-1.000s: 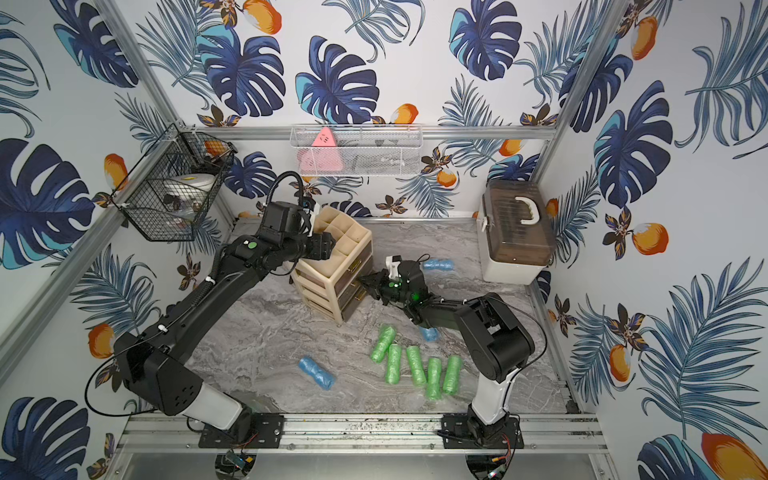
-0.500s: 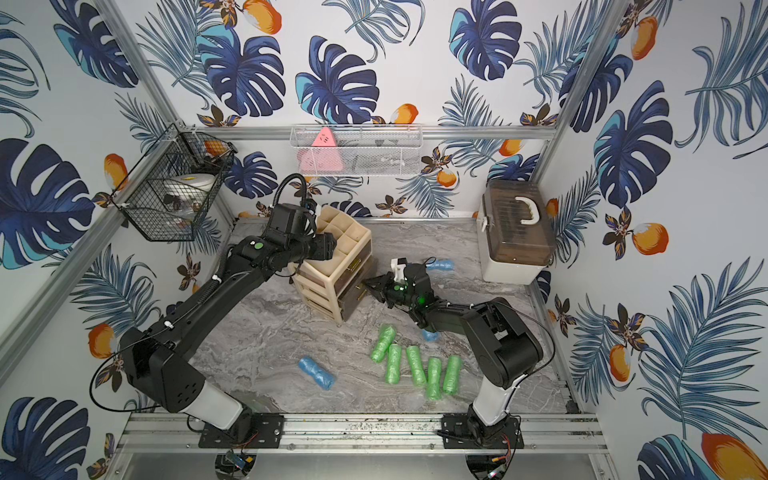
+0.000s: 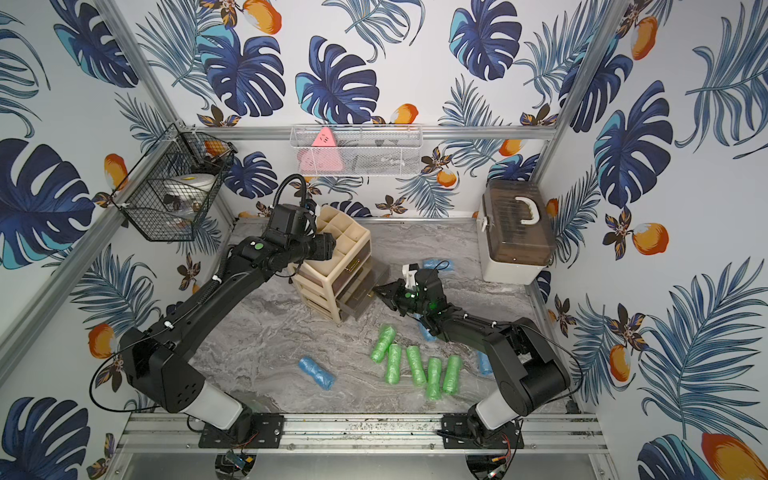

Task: Sort the rolls of trash bags by color and place them into the drawer
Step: Open the drawer in the storage box.

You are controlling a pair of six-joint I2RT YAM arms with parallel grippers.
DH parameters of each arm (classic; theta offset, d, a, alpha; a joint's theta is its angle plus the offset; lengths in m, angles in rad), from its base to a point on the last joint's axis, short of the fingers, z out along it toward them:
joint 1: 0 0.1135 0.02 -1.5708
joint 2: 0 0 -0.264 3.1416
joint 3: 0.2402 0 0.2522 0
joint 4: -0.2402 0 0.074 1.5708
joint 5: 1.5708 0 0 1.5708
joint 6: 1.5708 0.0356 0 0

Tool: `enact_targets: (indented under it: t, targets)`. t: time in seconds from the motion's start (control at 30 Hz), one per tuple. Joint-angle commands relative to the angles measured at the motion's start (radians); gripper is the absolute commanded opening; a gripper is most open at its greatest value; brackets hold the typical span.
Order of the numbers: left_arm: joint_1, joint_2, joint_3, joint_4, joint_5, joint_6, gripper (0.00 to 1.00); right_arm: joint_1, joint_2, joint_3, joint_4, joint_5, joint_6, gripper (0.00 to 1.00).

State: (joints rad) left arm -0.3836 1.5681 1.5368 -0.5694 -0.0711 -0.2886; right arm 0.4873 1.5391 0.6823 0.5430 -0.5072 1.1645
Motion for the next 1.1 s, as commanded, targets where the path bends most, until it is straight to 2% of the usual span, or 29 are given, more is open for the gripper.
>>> enact_targets:
  t: [0.0, 0.43, 0.73, 0.87, 1.07]
  targets:
    - [0.003, 0.006, -0.002, -0.041, -0.072, 0.005, 0.66, -0.016, -0.031, -0.009, -0.107, 0.002, -0.084, 0.00]
    - [0.004, 0.007, -0.001, -0.028, -0.065, 0.000, 0.65, -0.061, -0.153, -0.050, -0.225, 0.004, -0.130, 0.00]
    - [0.003, 0.007, 0.000, -0.025, -0.048, -0.004, 0.65, -0.071, -0.156, -0.064, -0.236, -0.012, -0.137, 0.01]
    - [0.004, 0.013, 0.003, -0.022, -0.042, -0.010, 0.66, -0.072, -0.152, -0.052, -0.262, -0.019, -0.152, 0.14]
    - [0.003, 0.010, 0.005, -0.015, -0.038, -0.014, 0.66, -0.070, -0.217, -0.010, -0.470, 0.059, -0.248, 0.44]
